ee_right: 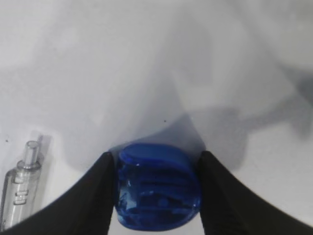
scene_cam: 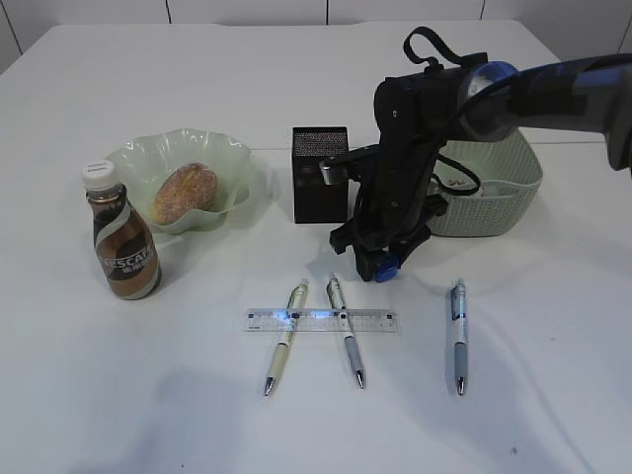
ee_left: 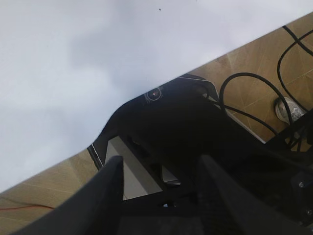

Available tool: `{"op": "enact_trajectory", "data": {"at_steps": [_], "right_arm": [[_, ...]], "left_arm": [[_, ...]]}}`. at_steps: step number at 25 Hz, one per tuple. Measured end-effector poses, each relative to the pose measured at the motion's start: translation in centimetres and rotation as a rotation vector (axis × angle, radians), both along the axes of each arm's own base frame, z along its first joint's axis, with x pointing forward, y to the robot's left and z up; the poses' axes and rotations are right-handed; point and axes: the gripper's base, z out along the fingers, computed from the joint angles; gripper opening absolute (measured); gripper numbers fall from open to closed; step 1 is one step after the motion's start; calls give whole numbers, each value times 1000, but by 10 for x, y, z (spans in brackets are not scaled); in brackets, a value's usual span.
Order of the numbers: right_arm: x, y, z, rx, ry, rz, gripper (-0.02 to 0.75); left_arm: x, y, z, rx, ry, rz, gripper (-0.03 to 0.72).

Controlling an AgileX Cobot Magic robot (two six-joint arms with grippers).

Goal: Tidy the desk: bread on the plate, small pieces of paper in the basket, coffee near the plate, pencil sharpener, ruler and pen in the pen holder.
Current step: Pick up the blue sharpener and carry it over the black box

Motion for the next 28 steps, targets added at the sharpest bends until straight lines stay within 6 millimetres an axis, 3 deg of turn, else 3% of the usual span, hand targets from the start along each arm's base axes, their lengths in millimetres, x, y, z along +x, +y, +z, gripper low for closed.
{"op": "enact_trajectory", "data": {"at_steps": [8, 13, 15, 16, 17, 18, 23, 28], "right_arm": [[2, 1, 1, 3, -9, 0, 375], [11, 4, 25, 15, -38, 2, 375], [11, 4, 25, 15, -38, 2, 375], [14, 5, 40, 17, -43, 4, 375], [14, 5, 40, 17, -43, 4, 375], [17, 7, 56, 22, -56, 5, 375], [27, 11, 89, 70, -147, 4, 375], [31, 14, 108, 106, -205, 3, 375]], "left_arm": [[0, 0, 0, 1, 2, -1, 340], [0, 0, 0, 1, 3, -1, 340], [0, 0, 0, 1, 3, -1, 340], [0, 0, 0, 1, 3, -1, 340], [0, 0, 0, 1, 3, -1, 340], [0, 0, 0, 1, 3, -1, 340], [0, 0, 0, 1, 3, -1, 340], [0, 0, 0, 1, 3, -1, 340]]}}
